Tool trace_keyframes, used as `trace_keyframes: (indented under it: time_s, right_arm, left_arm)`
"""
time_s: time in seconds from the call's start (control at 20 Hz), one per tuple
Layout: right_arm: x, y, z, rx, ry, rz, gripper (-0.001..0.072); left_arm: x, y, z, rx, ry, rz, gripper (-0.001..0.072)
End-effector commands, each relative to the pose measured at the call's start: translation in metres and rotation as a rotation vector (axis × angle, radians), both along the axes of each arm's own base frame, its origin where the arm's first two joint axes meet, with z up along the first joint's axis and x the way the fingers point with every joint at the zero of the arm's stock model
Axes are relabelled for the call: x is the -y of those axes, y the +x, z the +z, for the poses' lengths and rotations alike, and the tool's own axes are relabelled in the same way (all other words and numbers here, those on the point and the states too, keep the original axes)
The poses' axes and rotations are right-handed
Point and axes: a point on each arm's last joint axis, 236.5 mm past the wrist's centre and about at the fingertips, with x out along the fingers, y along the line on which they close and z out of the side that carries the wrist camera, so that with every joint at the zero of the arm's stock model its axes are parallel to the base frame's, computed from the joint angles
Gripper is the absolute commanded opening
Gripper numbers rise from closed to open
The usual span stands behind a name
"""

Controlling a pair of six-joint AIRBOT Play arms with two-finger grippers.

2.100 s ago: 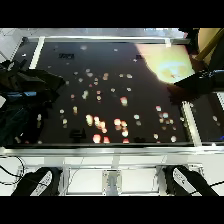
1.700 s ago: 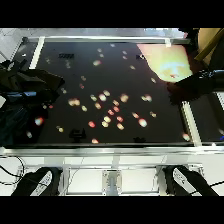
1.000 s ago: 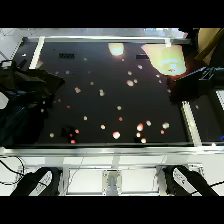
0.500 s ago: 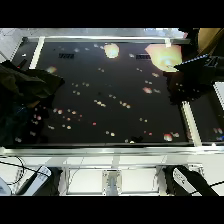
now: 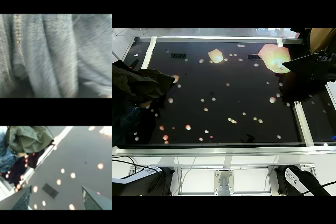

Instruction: Fold the clothes and pants, and hang the long-sleeved shirts on hangers.

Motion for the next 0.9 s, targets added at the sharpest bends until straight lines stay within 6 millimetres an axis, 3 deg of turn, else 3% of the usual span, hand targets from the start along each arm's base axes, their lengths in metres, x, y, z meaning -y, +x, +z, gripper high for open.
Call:
trace_keyframes:
  time_s: [0.0,0.1,0.2,0.3,0.45,0.5,0.6,0.7,0.85]
  right_arm:
    - [0.000,0.001,0.003,-0.015,0.025,-0.019,0.0695]
    - [0.000,0.000,0.008,0.001,0.017,-0.021,0.0694]
    - [0.003,-0.002,0.021,0.044,-0.013,-0.032,0.0694]
    - [0.014,-0.002,0.033,0.096,-0.089,-0.077,0.0694]
    - [0.048,-0.002,0.053,0.185,-0.266,-0.211,0.0694]
    - [0.061,-0.002,0.060,0.209,-0.322,-0.263,0.0694]
    - [0.091,-0.004,0.071,0.244,-0.432,-0.374,0.0694]
    - [0.117,-0.004,0.073,0.243,-0.511,-0.460,0.0693]
    - [0.144,-0.002,0.061,0.189,-0.594,-0.530,0.0693]
  left_arm:
    - [0.015,0.047,0.039,0.282,-0.054,-0.067,0.0022]
    - [0.040,0.065,0.095,0.461,-0.040,-0.155,0.0021]
    - [0.087,0.074,0.174,0.668,-0.010,-0.279,0.0021]
    - [0.151,0.072,0.252,0.835,0.057,-0.406,0.0020]
    - [0.268,0.057,0.316,0.924,0.203,-0.638,0.0020]
    - [0.311,0.048,0.327,0.951,0.223,-0.737,0.0020]
    - [0.389,0.029,0.325,0.944,0.207,-0.946,0.0020]
    - [0.454,0.016,0.296,0.849,0.114,-1.137,0.0019]
    - [0.553,0.012,0.238,0.712,0.058,-1.371,0.0020]
